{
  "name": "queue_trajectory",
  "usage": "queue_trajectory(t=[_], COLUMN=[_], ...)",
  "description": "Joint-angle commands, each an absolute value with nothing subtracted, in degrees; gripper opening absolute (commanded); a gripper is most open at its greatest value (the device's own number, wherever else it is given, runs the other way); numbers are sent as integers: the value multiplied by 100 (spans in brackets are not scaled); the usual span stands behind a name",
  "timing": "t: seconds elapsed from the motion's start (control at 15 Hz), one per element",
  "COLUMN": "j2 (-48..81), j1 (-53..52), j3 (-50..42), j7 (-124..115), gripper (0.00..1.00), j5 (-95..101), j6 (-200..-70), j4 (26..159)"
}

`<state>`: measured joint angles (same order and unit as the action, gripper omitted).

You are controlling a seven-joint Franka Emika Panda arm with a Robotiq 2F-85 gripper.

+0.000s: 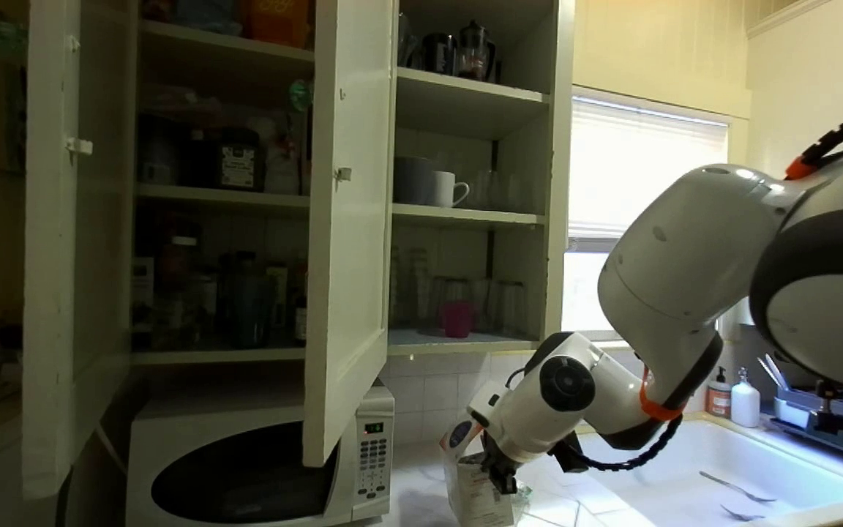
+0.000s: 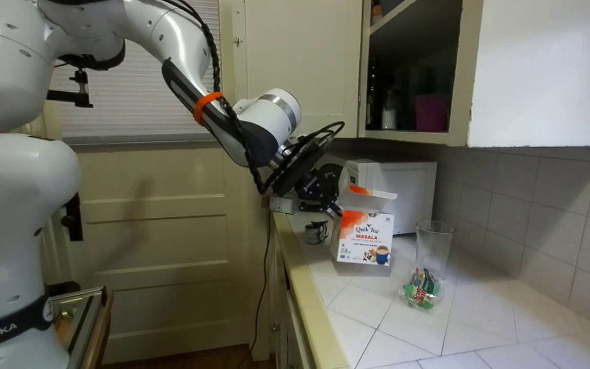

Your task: Put the red cup in the cupboard

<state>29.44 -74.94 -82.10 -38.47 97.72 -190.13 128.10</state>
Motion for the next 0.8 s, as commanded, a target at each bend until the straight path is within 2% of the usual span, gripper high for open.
queue_trajectory(t=[0.0,0.4,0.47,0.53,0.73], j2=[3457,3847,2795,3870,3900], j1=[-6831,-6224,-5593,-5865,-5307], j3=[-7629,-7152,-6129,-6779,-6245], j7=[-3764,-3803,-2693,-3575,-3345], gripper=[1,1,1,1,1], j5=[9510,9196,8833,8951,8664], j6=[-19097,-19067,-18134,-18962,-18999], j4=[12172,11387,11539,11115,10796])
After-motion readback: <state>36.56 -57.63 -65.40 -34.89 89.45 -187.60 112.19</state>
